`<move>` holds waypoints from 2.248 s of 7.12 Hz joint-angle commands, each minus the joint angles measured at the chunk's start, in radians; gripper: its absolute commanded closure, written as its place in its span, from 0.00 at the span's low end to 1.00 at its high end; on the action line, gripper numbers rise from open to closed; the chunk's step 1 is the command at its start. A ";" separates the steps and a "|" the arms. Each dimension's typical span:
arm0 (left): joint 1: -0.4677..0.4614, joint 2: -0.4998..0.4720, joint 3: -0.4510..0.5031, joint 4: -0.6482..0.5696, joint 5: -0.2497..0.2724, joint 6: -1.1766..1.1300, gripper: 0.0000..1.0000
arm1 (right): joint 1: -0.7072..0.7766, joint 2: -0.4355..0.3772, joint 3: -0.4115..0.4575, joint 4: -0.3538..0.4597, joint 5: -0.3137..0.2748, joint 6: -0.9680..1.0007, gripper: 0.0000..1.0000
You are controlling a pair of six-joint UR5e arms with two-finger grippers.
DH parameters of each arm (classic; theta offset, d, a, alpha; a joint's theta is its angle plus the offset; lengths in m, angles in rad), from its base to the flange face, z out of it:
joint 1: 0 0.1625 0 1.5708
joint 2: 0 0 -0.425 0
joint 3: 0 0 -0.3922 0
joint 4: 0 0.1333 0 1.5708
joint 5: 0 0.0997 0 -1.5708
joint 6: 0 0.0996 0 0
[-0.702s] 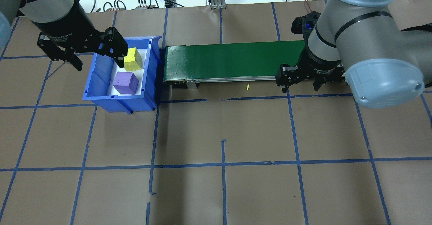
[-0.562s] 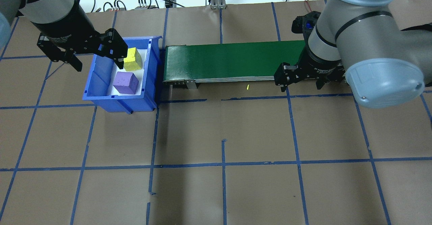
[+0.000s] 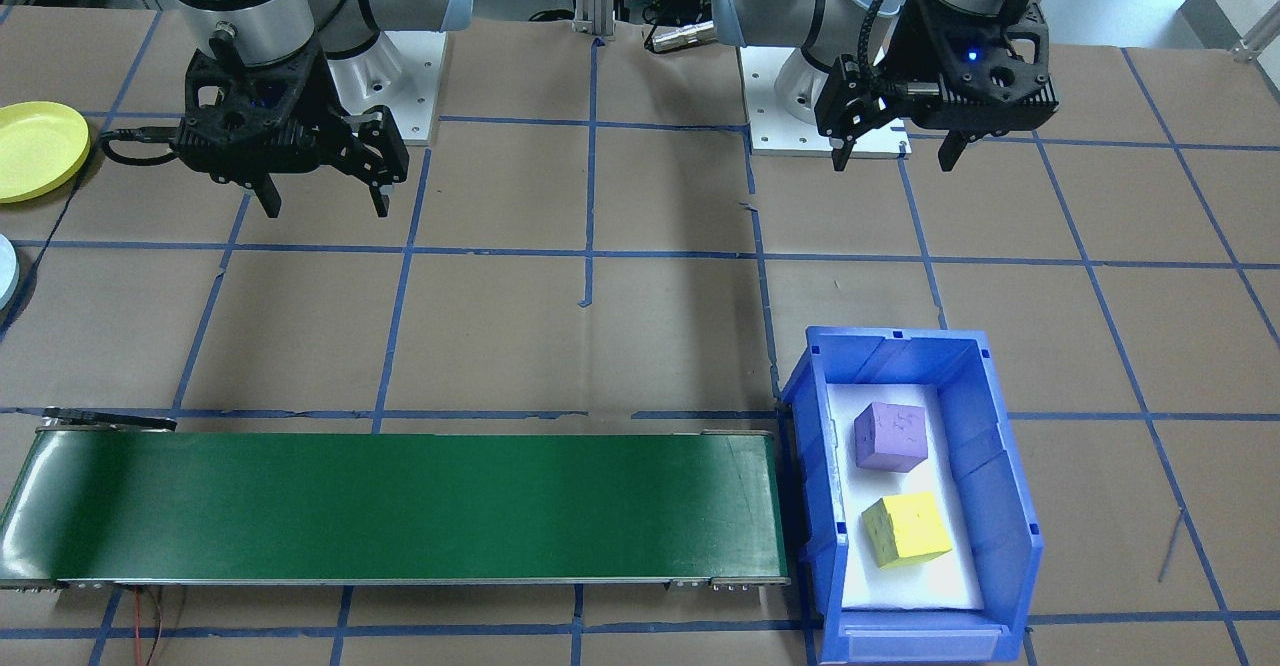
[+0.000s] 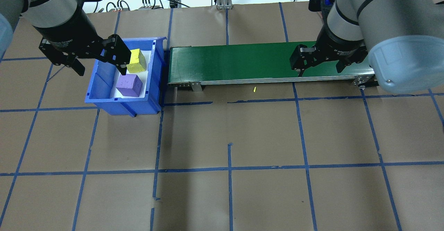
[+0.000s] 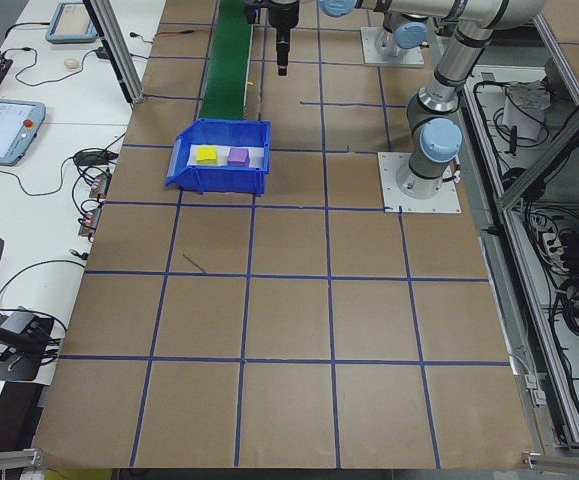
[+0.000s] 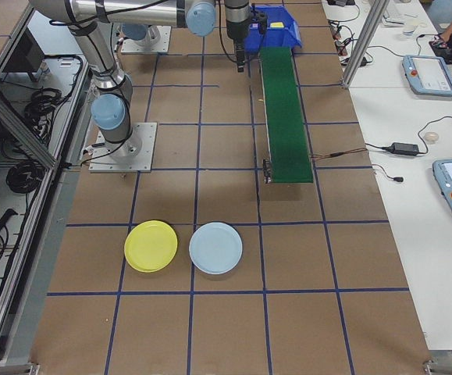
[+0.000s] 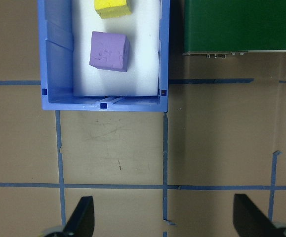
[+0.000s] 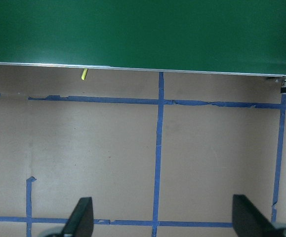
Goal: Move block left to right into plate
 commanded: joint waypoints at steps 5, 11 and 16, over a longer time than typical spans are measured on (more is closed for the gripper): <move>0.124 -0.418 -0.049 0.380 -0.018 0.128 0.00 | -0.007 -0.023 -0.008 0.048 -0.005 -0.005 0.00; 0.124 -0.532 -0.098 0.558 -0.010 0.140 0.60 | -0.005 -0.021 -0.018 0.057 0.013 0.004 0.00; 0.089 -0.446 0.151 0.339 -0.088 -0.003 0.67 | -0.002 -0.018 -0.015 0.045 0.013 0.004 0.00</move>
